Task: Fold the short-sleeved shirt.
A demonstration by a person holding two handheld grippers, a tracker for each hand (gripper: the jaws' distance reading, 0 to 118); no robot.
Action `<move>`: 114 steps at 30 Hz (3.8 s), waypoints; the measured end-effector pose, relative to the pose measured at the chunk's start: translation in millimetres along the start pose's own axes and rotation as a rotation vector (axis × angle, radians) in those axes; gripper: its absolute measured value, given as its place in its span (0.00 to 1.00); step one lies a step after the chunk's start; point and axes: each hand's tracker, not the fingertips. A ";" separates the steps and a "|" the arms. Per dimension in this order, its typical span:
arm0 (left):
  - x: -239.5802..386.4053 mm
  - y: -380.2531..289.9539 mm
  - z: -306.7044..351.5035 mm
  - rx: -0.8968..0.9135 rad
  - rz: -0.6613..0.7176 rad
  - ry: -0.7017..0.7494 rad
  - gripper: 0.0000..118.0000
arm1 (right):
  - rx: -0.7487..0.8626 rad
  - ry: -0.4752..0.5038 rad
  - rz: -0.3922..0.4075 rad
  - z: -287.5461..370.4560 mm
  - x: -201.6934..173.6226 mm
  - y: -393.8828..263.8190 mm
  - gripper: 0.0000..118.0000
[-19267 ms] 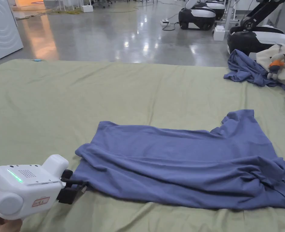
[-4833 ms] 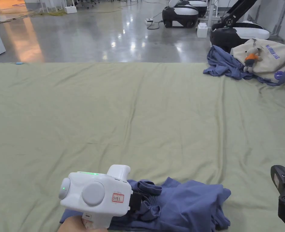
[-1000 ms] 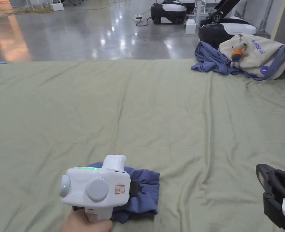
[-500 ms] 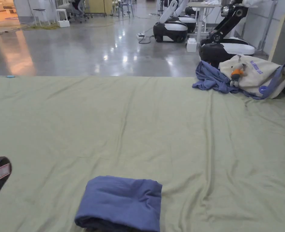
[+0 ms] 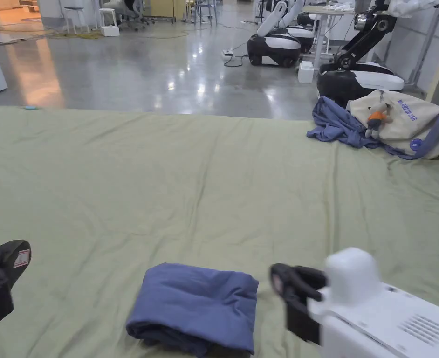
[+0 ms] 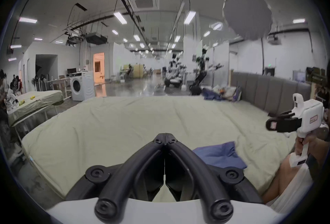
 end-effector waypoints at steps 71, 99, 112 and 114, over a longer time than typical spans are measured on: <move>-511.7 -55.0 -174.9 -0.944 0.765 -0.039 0.37 | -0.111 -0.405 0.300 -28.3 -73.1 -20.0 0.02; 28.4 11.2 -9.2 0.469 -0.023 0.007 0.85 | 0.366 -0.709 0.116 96.8 23.2 -11.0 0.02; 22.8 3.4 -17.1 0.377 0.025 0.066 0.00 | 0.379 -0.718 0.095 104.7 20.9 -28.9 0.02; 23.1 2.0 -17.5 0.374 0.005 0.088 0.00 | 0.383 -0.735 0.109 105.5 20.0 -29.7 0.02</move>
